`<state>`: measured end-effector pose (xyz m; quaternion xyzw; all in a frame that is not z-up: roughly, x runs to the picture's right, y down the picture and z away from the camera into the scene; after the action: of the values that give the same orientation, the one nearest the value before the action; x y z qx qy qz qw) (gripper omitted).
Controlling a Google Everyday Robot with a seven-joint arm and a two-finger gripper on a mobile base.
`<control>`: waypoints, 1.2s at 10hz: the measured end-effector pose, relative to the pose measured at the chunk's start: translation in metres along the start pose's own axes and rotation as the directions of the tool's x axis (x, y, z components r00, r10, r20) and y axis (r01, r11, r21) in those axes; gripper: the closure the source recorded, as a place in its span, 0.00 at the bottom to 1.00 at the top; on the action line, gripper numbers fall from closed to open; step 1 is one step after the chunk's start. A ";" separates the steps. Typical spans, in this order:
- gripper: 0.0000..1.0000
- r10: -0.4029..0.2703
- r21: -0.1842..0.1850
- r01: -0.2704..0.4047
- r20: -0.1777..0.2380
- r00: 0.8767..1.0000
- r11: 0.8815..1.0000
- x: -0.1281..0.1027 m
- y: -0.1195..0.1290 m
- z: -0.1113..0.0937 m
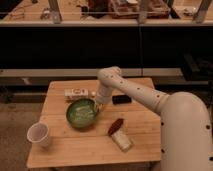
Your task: Drag the ceramic bowl in a circle
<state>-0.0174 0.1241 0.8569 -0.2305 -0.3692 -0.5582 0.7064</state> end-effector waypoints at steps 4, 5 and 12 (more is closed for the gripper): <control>1.00 0.114 -0.032 -0.115 -0.041 0.993 0.993 -0.026 0.057 -0.027; 1.00 0.129 -0.036 -0.130 -0.045 0.991 0.991 -0.041 0.071 -0.033; 1.00 -0.028 -0.045 0.033 0.101 0.994 0.998 -0.146 0.060 0.019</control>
<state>0.0195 0.2440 0.7600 -0.2690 -0.3947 -0.5651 0.6727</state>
